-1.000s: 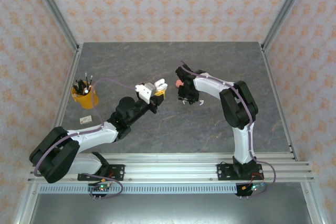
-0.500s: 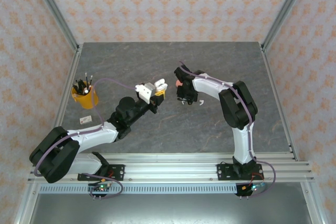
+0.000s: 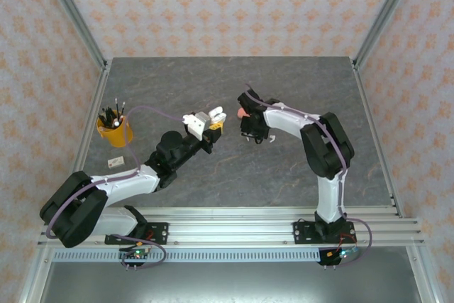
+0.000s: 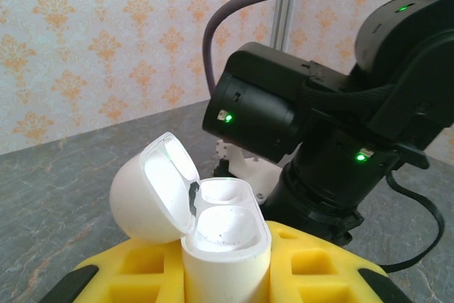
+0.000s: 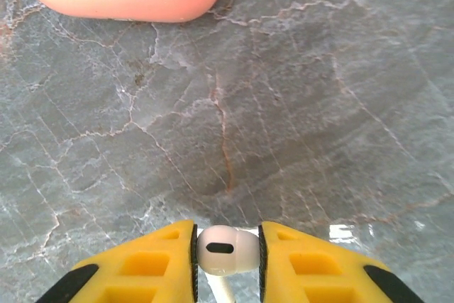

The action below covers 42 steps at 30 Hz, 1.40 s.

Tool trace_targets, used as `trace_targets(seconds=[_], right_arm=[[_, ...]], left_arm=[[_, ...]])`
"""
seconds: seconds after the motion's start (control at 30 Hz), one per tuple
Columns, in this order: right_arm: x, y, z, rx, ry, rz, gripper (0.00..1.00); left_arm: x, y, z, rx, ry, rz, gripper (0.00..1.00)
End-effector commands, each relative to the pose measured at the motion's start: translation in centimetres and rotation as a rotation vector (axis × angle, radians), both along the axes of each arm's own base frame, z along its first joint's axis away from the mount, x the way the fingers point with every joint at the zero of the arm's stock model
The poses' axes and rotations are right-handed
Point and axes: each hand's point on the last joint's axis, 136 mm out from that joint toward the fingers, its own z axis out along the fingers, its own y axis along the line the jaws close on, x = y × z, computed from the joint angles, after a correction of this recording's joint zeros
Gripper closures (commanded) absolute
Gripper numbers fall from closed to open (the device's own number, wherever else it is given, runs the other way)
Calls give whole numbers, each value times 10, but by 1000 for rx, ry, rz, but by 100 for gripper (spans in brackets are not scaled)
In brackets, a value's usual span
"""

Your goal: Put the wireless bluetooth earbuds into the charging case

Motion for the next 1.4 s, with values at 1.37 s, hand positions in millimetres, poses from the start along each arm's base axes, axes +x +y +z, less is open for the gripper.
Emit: trace_targets(seconds=[1.37], right_arm=[[-21, -48, 321, 488, -1120, -71, 72]], left_arm=[[24, -41, 56, -97, -68, -107, 100]])
